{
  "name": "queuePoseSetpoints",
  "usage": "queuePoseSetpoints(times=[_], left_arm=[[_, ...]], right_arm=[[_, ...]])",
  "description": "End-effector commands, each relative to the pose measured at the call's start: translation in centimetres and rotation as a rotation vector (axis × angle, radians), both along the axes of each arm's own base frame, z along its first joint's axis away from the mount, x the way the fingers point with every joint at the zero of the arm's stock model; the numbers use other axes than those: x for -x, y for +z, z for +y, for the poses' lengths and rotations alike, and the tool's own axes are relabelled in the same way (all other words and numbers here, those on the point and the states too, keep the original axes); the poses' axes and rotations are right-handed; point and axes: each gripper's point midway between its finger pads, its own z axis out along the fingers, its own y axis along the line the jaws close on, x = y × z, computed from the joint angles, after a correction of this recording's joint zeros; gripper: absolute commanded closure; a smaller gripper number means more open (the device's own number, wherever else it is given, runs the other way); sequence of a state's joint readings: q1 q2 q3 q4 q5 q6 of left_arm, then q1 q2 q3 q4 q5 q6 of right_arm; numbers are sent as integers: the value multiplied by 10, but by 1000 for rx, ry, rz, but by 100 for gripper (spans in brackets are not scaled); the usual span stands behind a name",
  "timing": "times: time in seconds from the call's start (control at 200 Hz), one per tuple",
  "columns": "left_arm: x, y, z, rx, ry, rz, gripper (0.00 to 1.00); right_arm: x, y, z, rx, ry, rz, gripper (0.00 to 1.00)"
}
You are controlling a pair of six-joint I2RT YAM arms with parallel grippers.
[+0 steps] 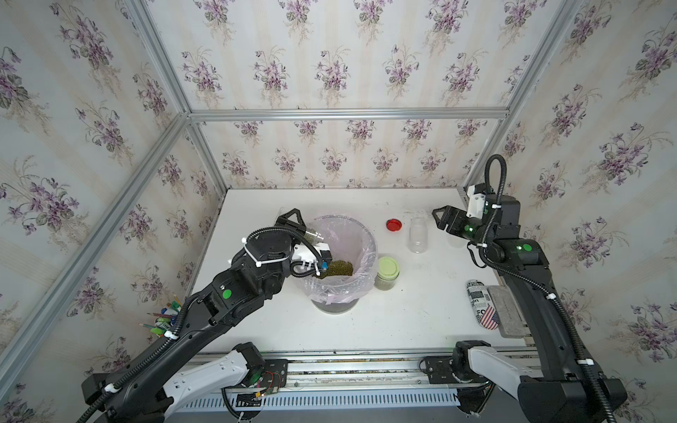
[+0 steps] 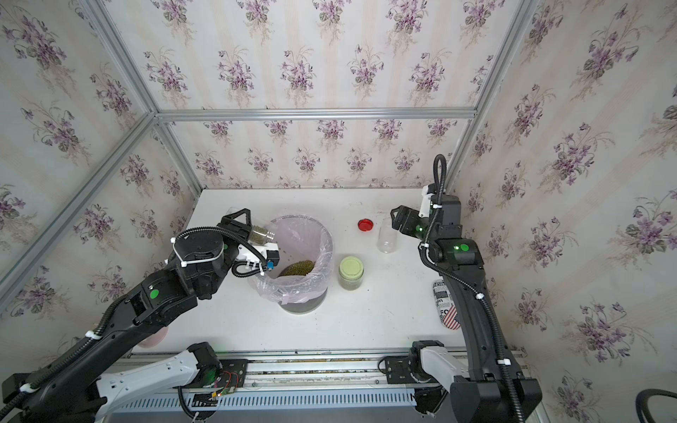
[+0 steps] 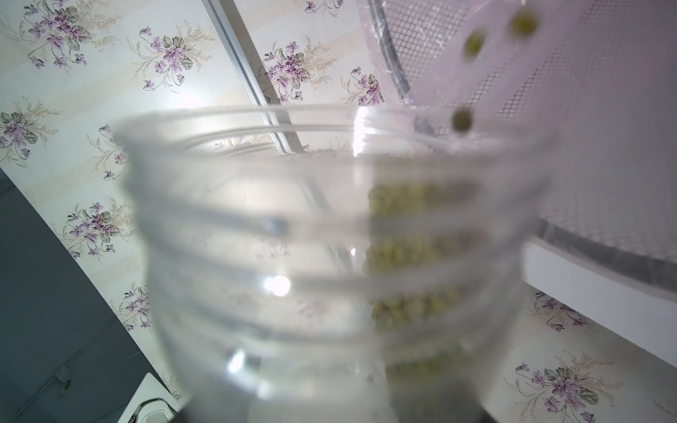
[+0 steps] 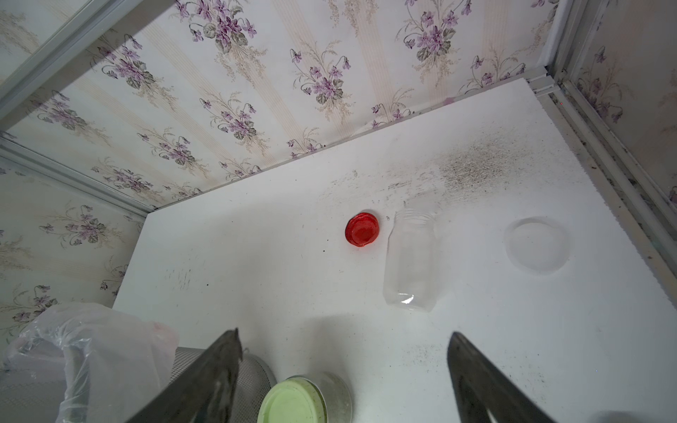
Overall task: Empty moldy mung beans from jars
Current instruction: Pour the moldy mung beans from the jar into the trash bin.
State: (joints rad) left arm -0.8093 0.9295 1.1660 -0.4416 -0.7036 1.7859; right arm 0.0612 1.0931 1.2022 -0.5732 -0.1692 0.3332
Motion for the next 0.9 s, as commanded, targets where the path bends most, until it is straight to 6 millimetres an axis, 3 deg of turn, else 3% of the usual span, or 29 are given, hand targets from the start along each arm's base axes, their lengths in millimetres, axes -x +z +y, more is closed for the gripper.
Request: queuePoseSetpoints(times=[0.0,0.525,0.894], left_arm=[[-1,6,-1,-40,-14,-27,52],[-5,-5,-8,-109,-34,-6,52],[-7,0,-8,-135,-25,-19,52]], right_arm=[[-1,6,1,0,2,-26,14],[0,5,2,-4,8,-27,14],[0,4,2,-8,9,-25,14]])
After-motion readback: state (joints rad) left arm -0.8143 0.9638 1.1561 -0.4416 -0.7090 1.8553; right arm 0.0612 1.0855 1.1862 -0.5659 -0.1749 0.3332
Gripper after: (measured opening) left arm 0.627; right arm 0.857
